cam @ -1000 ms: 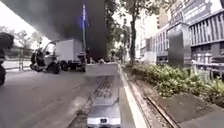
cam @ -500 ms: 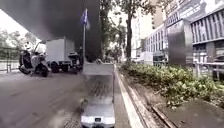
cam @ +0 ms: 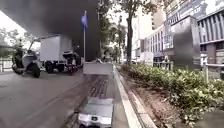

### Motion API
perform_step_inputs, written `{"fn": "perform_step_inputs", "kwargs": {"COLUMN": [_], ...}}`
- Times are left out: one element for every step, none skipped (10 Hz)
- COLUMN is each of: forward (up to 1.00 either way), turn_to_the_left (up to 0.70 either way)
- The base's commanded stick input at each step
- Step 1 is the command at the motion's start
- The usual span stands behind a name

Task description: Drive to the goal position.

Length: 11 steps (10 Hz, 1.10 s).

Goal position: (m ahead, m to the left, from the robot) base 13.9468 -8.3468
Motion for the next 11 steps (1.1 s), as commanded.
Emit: {"fn": "perform_step_inputs", "kwargs": {"forward": [0.69, 0.69, 0.69, 0.69, 0.69, 0.69, 0.69, 0.69, 0.69, 0.69, 0.69], "turn_to_the_left": [0.01, 0.01, 0.01, 0.01, 0.01, 0.01, 0.01, 0.01, 0.01, 0.01, 0.01]}}
